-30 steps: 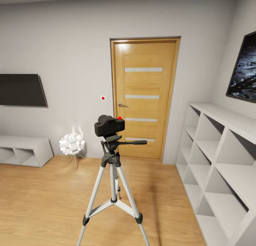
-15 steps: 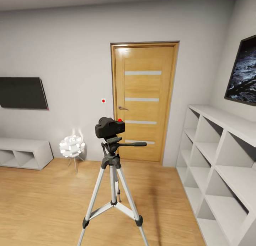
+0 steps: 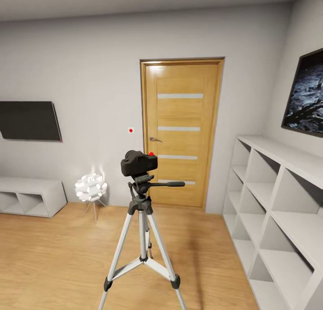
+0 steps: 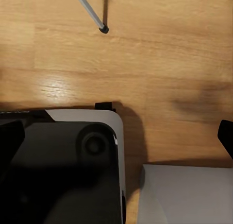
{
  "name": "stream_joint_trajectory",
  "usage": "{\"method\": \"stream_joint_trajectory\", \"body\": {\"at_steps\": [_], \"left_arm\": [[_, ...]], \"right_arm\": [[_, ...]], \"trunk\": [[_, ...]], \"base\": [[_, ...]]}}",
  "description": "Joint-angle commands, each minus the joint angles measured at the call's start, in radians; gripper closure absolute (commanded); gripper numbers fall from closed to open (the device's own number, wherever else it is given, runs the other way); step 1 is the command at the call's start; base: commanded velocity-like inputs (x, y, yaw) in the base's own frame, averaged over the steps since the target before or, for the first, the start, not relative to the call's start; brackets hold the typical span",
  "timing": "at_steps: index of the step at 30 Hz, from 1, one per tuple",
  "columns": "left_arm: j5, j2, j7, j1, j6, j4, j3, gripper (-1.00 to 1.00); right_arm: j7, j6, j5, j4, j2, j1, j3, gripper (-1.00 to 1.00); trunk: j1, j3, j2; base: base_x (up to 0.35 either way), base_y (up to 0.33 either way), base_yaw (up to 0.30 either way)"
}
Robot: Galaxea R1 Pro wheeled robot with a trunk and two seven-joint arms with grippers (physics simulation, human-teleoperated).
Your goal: Attach the digital camera to the camera tripod in the bedroom.
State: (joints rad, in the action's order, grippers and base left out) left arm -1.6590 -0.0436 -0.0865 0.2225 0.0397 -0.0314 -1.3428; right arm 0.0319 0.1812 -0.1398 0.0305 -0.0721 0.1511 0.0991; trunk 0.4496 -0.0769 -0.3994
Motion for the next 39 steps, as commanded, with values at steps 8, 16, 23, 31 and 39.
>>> {"method": "stream_joint_trajectory", "body": {"at_steps": [8, 16, 23, 31, 39], "left_arm": [[-0.007, -0.001, -0.007, 0.000, 0.004, -0.002, -0.009, -1.00], [-0.006, -0.002, -0.007, 0.000, 0.005, 0.003, -0.009, -1.00], [-0.006, -0.004, -0.008, 0.000, 0.005, 0.005, -0.009, -1.00], [0.000, -0.005, -0.007, 0.000, 0.006, 0.003, -0.010, -1.00], [0.002, -0.010, -0.007, 0.000, 0.008, 0.003, -0.009, -1.00]], "right_arm": [[0.003, 0.005, -0.011, 0.003, -0.001, 0.002, 0.008, -1.00], [0.003, 0.000, -0.010, 0.002, -0.001, 0.002, 0.008, -1.00], [0.001, -0.007, -0.006, 0.002, -0.002, 0.002, 0.008, -1.00], [0.000, -0.008, -0.002, 0.002, -0.002, 0.002, 0.008, -1.00], [0.000, -0.008, 0.000, 0.002, 0.000, 0.002, 0.008, -1.00]], "trunk": [[0.000, -0.011, -0.001], [0.000, -0.014, -0.001], [0.000, -0.014, -0.001], [0.000, -0.014, -0.001], [0.000, -0.014, -0.001]], "base": [[0.000, 0.000, 0.000], [0.000, 0.000, 0.000], [0.000, 0.000, 0.000], [0.000, 0.000, 0.000], [0.000, 0.000, 0.000]]}}
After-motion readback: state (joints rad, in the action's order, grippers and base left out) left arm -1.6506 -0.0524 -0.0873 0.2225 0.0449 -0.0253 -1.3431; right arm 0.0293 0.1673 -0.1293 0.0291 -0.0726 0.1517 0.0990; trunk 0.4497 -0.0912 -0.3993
